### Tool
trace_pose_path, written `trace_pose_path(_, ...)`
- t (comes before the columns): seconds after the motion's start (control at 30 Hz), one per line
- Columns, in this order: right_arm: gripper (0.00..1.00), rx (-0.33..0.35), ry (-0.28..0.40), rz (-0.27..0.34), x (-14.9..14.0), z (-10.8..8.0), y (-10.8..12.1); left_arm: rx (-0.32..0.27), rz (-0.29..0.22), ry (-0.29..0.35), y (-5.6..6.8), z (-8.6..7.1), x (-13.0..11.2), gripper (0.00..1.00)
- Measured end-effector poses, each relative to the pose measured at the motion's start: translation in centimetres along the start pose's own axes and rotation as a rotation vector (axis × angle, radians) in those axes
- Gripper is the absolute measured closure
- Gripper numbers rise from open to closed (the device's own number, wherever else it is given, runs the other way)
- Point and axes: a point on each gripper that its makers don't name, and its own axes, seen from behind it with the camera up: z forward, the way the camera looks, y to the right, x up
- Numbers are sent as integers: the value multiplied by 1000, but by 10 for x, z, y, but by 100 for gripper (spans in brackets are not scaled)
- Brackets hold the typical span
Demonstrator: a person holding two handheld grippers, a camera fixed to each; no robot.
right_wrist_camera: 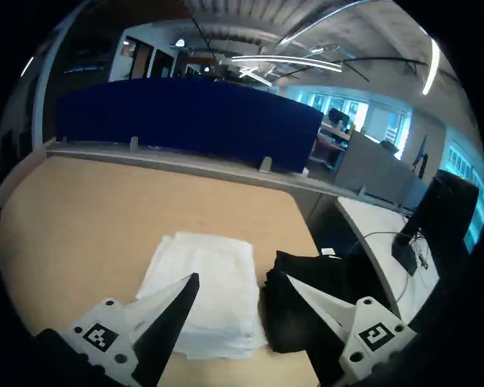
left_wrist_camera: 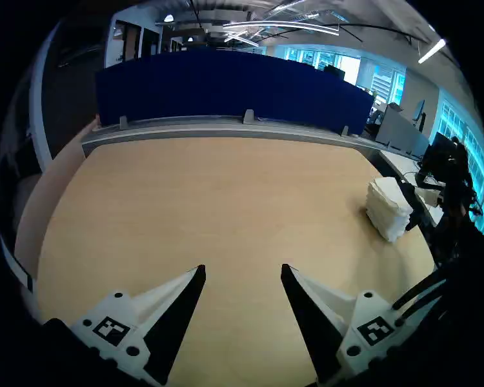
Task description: Fold towel
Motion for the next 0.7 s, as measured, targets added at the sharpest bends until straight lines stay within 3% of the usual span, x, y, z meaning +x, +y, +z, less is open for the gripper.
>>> trace_pose_path(0.27,5,19,83,75,19,-20,-19,-1,2,24,-4,-2,6,14)
trace_pose_path(0.5,5,17,106,79,25,-29,-28,-3,7,42,-6,-2,10,14)
trace_pose_path(0.7,5,24,176,103,43,-43,-41,4,5,85,-11,-4,21,14)
